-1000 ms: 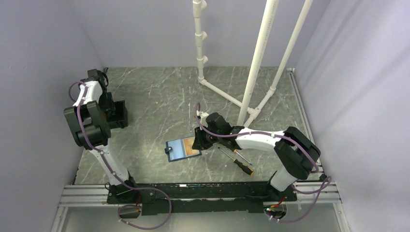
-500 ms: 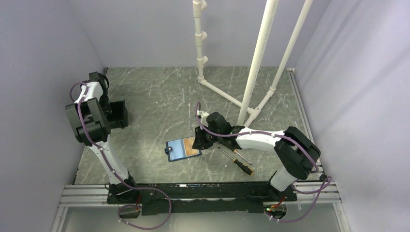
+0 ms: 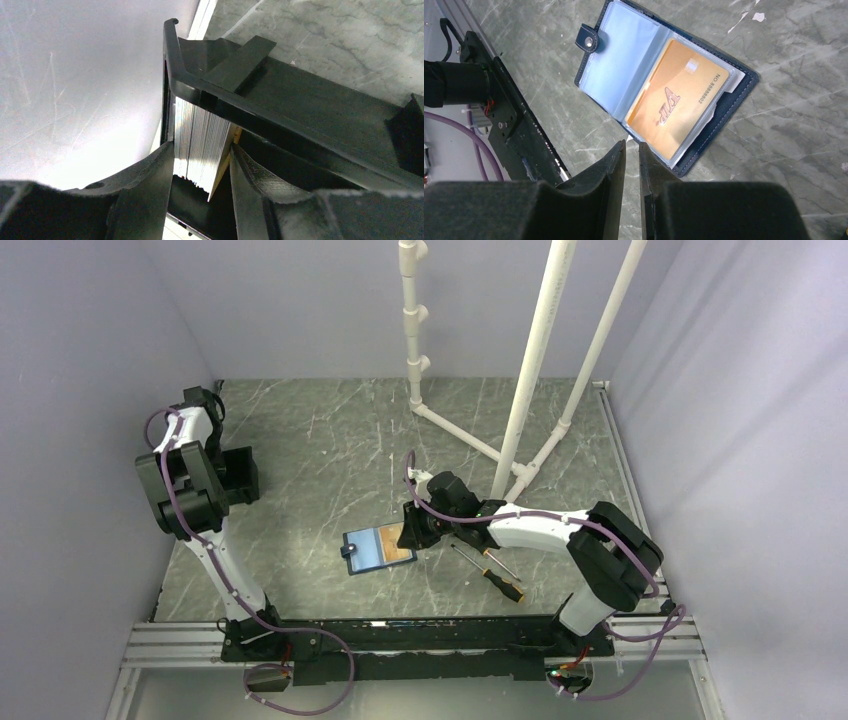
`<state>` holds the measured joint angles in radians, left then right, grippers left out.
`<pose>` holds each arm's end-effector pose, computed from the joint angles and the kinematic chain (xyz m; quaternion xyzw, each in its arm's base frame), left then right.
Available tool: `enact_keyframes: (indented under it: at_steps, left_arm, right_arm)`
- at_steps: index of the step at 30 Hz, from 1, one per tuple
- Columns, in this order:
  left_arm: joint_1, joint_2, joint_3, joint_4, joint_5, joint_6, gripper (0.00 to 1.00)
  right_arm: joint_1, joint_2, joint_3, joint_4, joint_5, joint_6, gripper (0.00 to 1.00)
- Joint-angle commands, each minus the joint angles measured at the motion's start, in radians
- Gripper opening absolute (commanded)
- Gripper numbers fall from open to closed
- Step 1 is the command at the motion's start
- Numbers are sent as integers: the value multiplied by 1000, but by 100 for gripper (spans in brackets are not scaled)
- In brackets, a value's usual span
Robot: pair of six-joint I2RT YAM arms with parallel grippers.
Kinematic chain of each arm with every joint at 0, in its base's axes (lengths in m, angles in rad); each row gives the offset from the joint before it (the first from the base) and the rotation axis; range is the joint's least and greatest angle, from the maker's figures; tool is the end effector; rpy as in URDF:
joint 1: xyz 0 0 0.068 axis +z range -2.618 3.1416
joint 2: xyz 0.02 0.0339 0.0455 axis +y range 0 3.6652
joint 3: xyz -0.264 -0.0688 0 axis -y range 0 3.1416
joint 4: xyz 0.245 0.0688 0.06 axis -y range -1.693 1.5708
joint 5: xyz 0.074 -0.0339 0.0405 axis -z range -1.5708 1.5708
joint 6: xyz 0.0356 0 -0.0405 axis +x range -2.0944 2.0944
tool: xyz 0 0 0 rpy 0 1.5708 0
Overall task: Put the credit cards into the card holder
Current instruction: Pick up the credit card from the storage box.
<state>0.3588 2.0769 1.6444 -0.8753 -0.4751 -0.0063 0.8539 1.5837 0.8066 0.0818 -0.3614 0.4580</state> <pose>0.3904 0.1638 0.1942 -0.2053 0.9419 0.2520 0.0846 0.2024 0.2514 0.1797 -0.2499 0.8586 0.3833 0.2312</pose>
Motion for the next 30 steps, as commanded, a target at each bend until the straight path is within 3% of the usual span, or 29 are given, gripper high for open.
enact_keyframes:
  at_steps: [1, 14, 15, 17, 19, 30]
  left_arm:
    - [8, -29, 28, 7, -18, 13, 47]
    - [8, -41, 27, -11, -10, -5, 29]
    - [8, -42, 28, -13, -8, -22, 30]
    - [8, -44, 25, -10, -8, -22, 42]
    - [8, -39, 25, -8, -20, -21, 43]
    - [22, -12, 18, -36, 128, -35, 10]
  right_arm:
    - [-4, -2, 5, 54, -19, 11, 19]
    - [-4, -16, -4, 62, -20, 13, 18]
    - [-4, -17, -4, 63, -20, 14, 18]
    - [-4, -17, -4, 63, -21, 14, 18]
    - [-4, -18, -5, 65, -22, 15, 18]
    - [-4, -19, -6, 64, -20, 13, 18]
